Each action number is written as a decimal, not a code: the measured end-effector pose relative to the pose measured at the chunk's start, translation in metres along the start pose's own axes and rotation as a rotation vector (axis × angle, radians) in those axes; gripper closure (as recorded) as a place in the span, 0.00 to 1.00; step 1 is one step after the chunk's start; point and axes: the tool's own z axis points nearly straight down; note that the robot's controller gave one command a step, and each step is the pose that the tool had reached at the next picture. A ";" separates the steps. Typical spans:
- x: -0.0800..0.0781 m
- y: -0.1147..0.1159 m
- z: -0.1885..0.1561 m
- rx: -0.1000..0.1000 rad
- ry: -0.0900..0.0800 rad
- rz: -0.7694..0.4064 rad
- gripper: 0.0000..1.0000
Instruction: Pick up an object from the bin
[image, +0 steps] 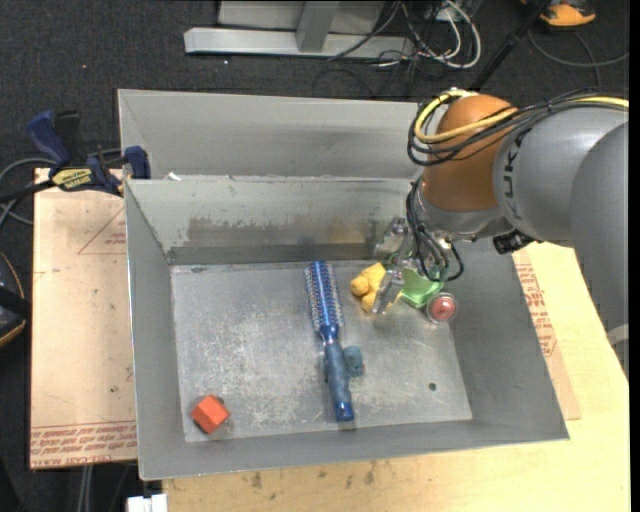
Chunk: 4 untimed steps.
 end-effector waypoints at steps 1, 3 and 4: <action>-0.004 0.000 0.024 -0.002 -0.003 -0.092 0.00; -0.007 0.001 0.020 -0.002 -0.011 -0.092 1.00; -0.009 0.002 -0.026 -0.001 -0.007 -0.092 1.00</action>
Offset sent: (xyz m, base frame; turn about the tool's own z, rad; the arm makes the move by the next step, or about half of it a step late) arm 0.0004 -0.0014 -0.0297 -0.0935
